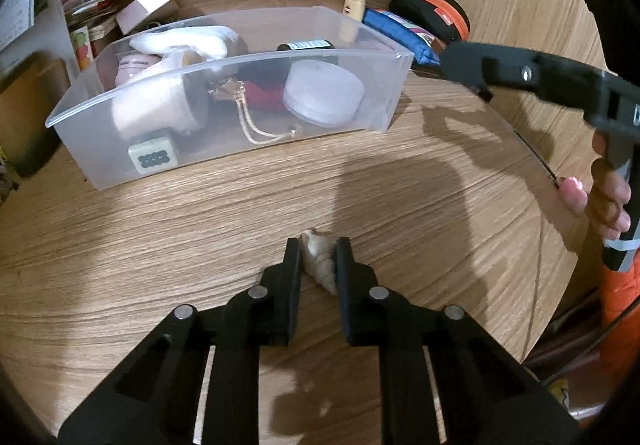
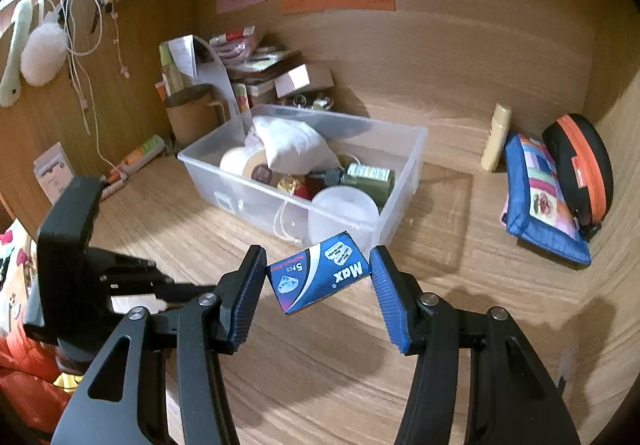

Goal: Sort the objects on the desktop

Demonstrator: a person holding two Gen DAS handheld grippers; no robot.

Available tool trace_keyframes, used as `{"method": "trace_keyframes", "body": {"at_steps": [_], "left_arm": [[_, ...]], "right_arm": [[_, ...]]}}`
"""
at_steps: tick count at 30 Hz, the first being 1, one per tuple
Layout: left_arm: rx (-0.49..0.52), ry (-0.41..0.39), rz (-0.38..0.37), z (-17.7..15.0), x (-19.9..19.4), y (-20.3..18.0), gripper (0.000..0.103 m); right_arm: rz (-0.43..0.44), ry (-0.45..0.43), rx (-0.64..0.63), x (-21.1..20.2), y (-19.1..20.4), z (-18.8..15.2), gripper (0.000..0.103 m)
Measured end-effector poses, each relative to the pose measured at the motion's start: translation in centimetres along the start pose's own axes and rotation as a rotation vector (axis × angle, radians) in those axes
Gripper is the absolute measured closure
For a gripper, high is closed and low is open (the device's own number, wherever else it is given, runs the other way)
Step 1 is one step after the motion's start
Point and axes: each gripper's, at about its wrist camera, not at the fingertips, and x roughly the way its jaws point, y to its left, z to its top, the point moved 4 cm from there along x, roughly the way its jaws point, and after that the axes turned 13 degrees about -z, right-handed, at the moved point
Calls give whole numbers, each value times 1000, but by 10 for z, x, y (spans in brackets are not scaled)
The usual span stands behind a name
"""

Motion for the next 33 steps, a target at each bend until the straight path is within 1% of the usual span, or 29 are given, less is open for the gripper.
{"method": "trace_keyframes", "body": {"at_steps": [6,9,12,13,14,16,18,20,24,27,33], "left_arm": [[-11,-20,7,7,-9,9,87],[-14,-53,15,21,-21,14,87],[-15,-107,23,42,-39,21,87],[-10,-121,16,47,-44,22,87],[-5,-141,9,55,-50,23,87],[3,-167,18,71,-59,27,87],[10,-182,23,84,-63,33,87],[10,-187,23,92,-62,38,87],[13,-173,35,105,-49,46,87],[10,-157,31,110,-38,50,87],[11,-132,30,113,-18,58,87]], "right_arm": [[13,-33,11,3,2,17,53],[23,-42,21,9,5,26,53],[31,-48,24,17,7,36,53],[33,-49,26,20,8,38,53],[35,-47,29,24,9,41,53],[44,-41,37,32,11,47,53],[51,-32,48,40,13,52,53],[64,-21,63,49,14,55,53],[62,5,98,69,12,57,53],[64,28,112,81,13,57,53],[53,45,115,93,12,53,53]]}}
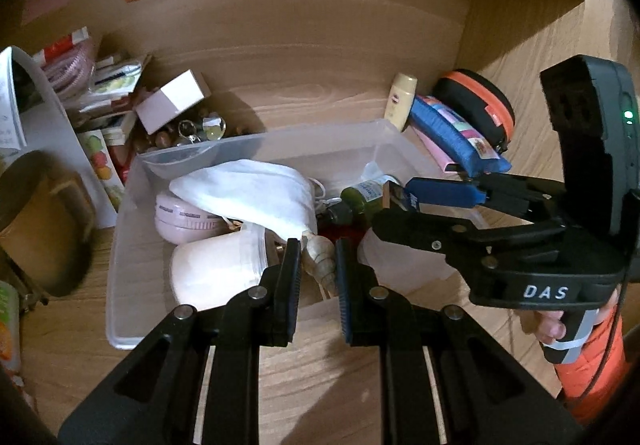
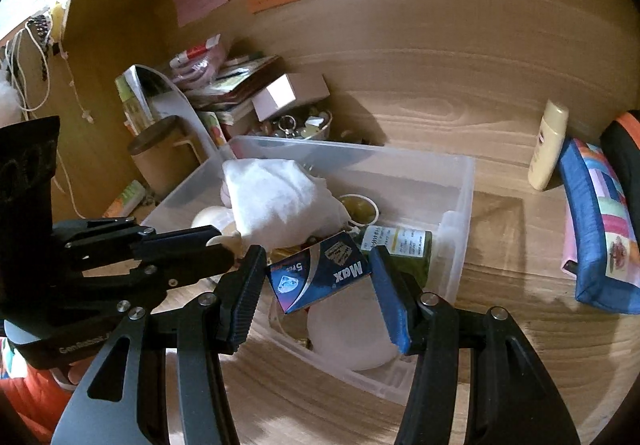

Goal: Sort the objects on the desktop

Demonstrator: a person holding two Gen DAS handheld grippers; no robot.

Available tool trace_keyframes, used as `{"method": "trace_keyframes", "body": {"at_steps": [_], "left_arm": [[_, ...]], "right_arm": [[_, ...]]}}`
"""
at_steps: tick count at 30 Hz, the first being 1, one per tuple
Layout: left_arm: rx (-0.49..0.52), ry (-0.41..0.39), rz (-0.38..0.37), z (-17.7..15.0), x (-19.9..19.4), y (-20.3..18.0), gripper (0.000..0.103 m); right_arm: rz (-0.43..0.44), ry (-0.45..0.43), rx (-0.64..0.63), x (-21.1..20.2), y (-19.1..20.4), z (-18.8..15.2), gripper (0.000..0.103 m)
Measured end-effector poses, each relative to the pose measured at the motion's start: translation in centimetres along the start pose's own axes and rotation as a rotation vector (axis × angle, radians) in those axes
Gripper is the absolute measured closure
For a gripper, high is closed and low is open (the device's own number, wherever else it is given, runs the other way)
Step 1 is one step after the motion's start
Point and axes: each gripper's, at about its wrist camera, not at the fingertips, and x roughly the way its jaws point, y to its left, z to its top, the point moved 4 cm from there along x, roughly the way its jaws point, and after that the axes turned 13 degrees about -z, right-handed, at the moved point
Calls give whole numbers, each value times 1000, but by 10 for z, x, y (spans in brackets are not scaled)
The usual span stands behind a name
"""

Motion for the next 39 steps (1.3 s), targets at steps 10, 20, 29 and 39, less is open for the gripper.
{"method": "trace_keyframes", "body": {"at_steps": [10,20,29,39], "left_arm": [[-29,-4,-28,-2,8,12,87],[-38,-29,-45,-2,3,17,78],[-14,-91,-31,2,-10,13,48],[-39,-136,27,5,-27,24,33]], "right_arm": [[-53,-2,-65,8,9,-5,52],[-115,-37,-115,7,15,-5,51],[-158,-78,-114,-1,12,-2,38],[-200,-122,-119,-8,11,1,23]]}}
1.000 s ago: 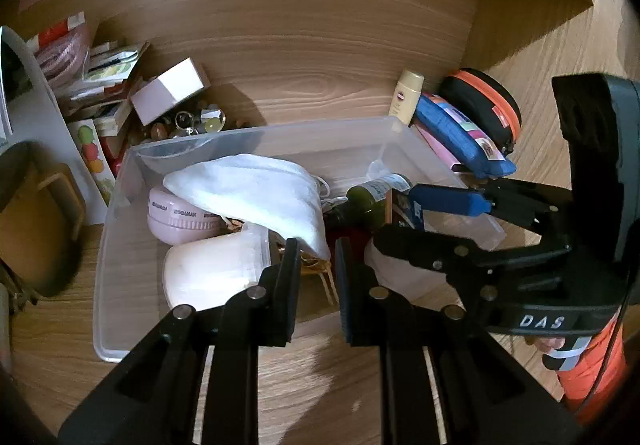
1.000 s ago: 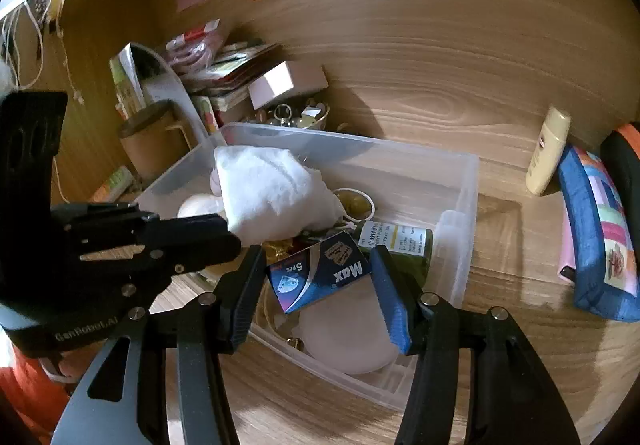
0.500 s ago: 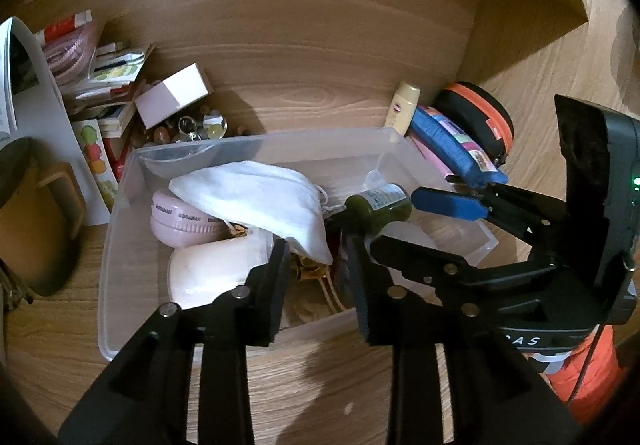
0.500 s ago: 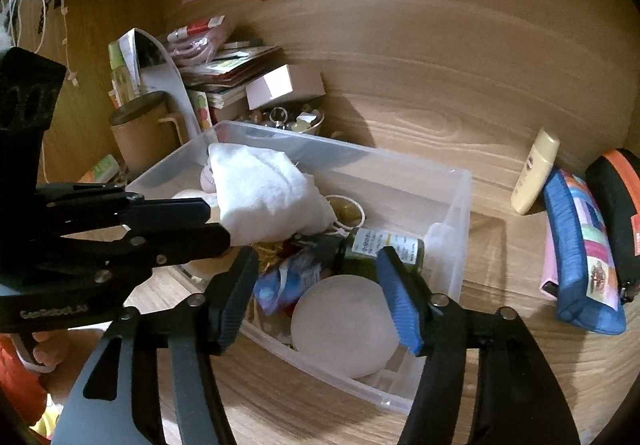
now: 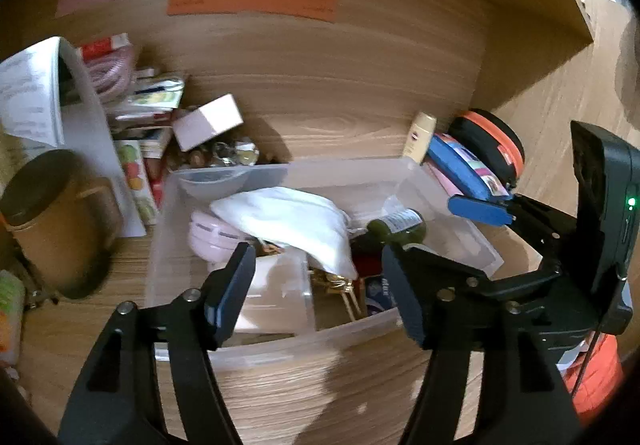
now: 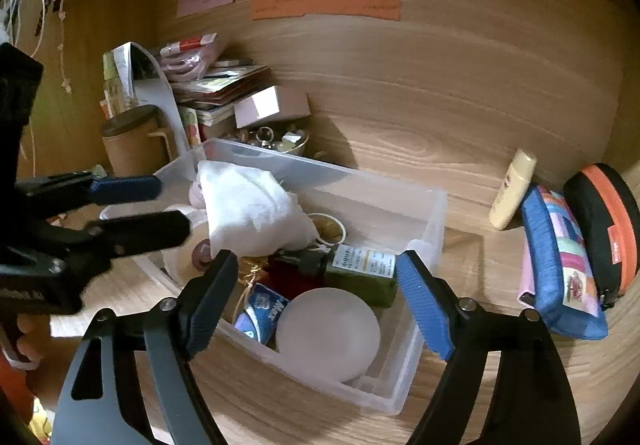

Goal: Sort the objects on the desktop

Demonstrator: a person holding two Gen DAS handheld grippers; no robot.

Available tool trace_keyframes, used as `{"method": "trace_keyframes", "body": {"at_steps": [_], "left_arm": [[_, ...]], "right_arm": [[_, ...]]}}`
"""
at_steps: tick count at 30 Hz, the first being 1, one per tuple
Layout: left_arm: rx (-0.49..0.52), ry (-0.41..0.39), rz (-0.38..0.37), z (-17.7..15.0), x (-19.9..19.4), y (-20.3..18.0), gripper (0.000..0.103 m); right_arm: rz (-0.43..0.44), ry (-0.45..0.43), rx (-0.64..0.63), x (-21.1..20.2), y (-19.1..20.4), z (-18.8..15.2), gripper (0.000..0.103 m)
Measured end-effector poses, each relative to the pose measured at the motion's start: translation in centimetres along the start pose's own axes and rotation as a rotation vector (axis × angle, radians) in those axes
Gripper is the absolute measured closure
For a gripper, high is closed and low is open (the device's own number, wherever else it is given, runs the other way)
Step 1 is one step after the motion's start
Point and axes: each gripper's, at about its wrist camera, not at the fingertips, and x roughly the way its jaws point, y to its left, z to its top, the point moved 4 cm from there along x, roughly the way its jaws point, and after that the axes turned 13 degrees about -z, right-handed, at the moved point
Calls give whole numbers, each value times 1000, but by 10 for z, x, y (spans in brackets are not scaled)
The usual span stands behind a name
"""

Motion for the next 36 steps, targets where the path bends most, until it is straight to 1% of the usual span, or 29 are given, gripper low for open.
{"method": "trace_keyframes", "body": {"at_steps": [1,2,3,4,5,8,9,10,12,16,21,26,29,36], "left_arm": [[0,-10,24,0,-4,2,27],[3,-18,44,1,-8,3,25],[8,-28,72,1,-12,4,20],[11,-34,85,1,-16,6,13],[12,-44,109,2,-21,8,10],[23,-68,171,3,-36,9,8],[28,-76,188,3,-42,7,6],[30,-82,195,4,-46,7,4],[26,-101,203,4,-56,5,2],[12,-107,202,1,-73,0,2],[24,-128,256,-6,-92,-7,1],[12,-145,262,-16,-112,-16,1],[6,-160,250,-22,-123,-21,1],[14,-174,292,-35,-138,-35,0]], "right_arm": [[-6,0,-3,0,0,0,22],[-17,1,-6,-1,0,1,22],[-26,0,-10,-1,0,1,21],[-35,-1,-15,-3,1,2,20],[-46,-3,-21,-6,1,3,19],[-73,-20,-30,-17,3,7,12],[-84,-28,-32,-22,4,8,8],[-99,-39,-32,-29,5,10,4],[-117,-58,-29,-40,6,12,2],[-147,-88,-30,-65,12,14,2],[-166,-135,-8,-100,17,12,0],[-189,-171,22,-131,22,6,0],[-196,-190,51,-147,24,0,0],[-192,-193,113,-169,25,-16,0]]}}
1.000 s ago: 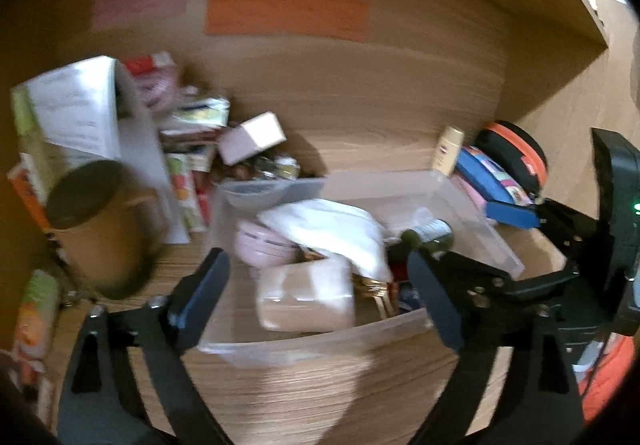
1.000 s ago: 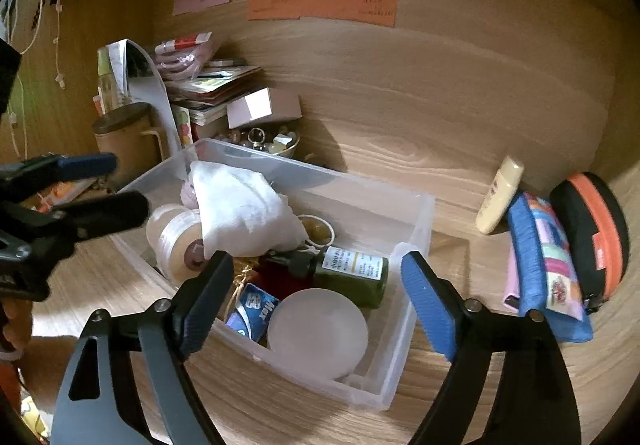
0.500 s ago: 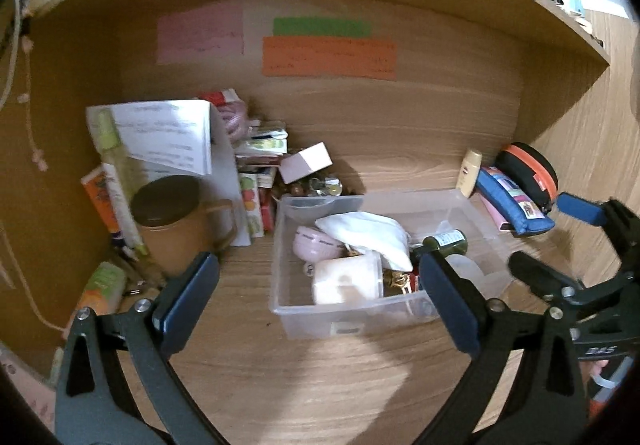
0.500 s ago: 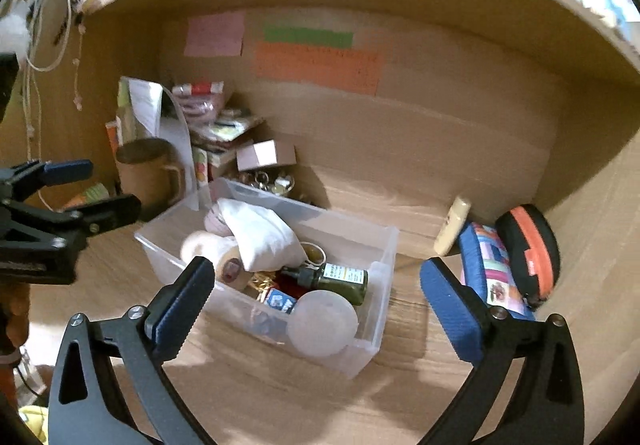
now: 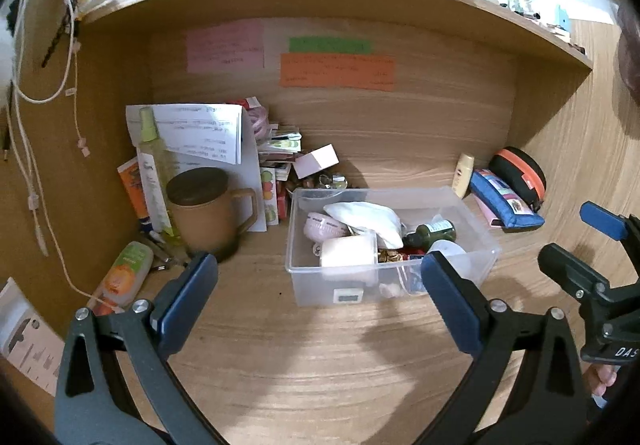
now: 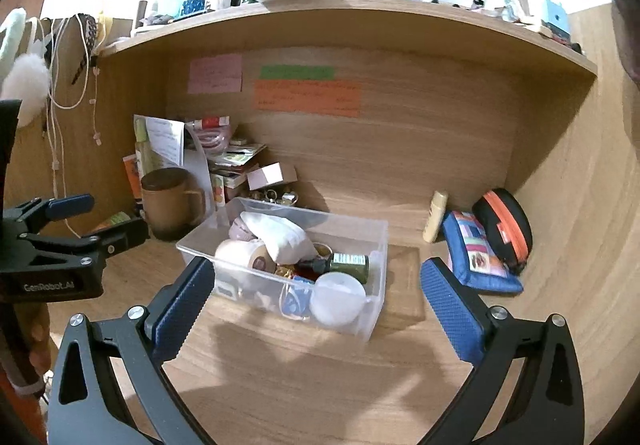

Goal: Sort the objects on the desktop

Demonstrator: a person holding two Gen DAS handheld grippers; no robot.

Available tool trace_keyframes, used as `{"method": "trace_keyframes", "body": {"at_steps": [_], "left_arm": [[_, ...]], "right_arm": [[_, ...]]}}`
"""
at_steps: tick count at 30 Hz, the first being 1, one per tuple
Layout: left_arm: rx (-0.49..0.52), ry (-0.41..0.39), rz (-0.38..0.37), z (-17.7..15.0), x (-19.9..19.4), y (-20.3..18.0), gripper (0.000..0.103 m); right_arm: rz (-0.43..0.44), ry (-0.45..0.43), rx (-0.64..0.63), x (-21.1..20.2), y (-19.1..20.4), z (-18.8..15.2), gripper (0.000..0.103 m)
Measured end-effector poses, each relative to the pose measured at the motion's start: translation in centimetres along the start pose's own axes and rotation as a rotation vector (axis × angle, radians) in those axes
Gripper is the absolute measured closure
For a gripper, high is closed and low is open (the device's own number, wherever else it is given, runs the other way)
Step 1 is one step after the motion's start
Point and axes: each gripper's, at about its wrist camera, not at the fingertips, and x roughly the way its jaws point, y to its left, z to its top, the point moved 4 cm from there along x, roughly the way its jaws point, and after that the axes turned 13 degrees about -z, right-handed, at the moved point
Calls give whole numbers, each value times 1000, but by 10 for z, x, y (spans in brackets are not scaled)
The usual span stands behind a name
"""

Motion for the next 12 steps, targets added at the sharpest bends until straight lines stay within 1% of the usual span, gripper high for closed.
{"method": "trace_keyframes", "body": {"at_steps": [4,9,12], "left_arm": [[2,-11,-22,-4,-6,-5,0],[24,-21,-30,-8,-7,-12,0],[29,-11,-37,-9,-4,-14,0]], "right_arm": [[-29,2,5,-8,-3,-7,0],[-31,15,17,-10,-7,-10,0],[-31,19,28,-9,-10,-11,0]]}}
